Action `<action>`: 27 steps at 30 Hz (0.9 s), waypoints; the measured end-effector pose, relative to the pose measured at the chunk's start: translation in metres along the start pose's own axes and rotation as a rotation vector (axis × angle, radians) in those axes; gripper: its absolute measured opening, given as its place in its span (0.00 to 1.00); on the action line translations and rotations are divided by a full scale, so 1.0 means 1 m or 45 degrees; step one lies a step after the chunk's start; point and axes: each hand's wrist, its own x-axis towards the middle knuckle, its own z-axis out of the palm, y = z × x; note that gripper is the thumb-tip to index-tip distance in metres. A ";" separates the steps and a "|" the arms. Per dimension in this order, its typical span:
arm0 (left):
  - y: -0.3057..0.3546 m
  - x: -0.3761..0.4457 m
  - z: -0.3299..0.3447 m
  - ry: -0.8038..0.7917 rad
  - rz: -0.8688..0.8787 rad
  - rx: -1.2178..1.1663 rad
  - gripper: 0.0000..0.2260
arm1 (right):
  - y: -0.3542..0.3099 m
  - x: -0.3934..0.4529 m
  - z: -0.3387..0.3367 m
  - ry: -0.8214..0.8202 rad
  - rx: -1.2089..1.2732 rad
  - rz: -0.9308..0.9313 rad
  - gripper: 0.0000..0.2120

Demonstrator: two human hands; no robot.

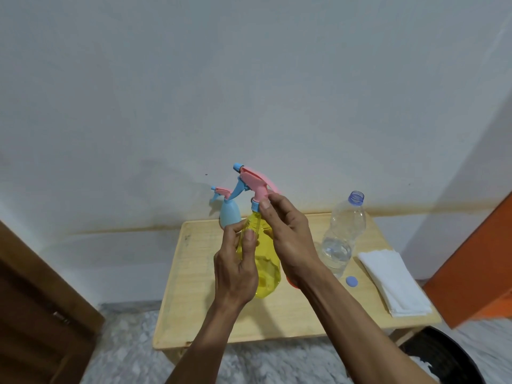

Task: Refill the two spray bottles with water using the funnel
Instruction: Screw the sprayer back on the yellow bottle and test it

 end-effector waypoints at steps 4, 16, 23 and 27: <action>-0.003 -0.002 -0.002 -0.007 0.016 0.037 0.18 | -0.002 0.000 0.000 -0.018 -0.079 -0.076 0.08; -0.009 -0.003 -0.002 -0.026 0.068 0.108 0.19 | -0.001 0.000 -0.002 0.139 -0.128 -0.127 0.07; -0.011 -0.005 -0.003 -0.031 0.067 0.111 0.20 | 0.002 -0.002 -0.003 0.169 -0.125 -0.109 0.08; -0.012 -0.007 -0.005 -0.047 0.056 0.096 0.19 | 0.003 -0.002 -0.004 0.172 -0.151 -0.092 0.09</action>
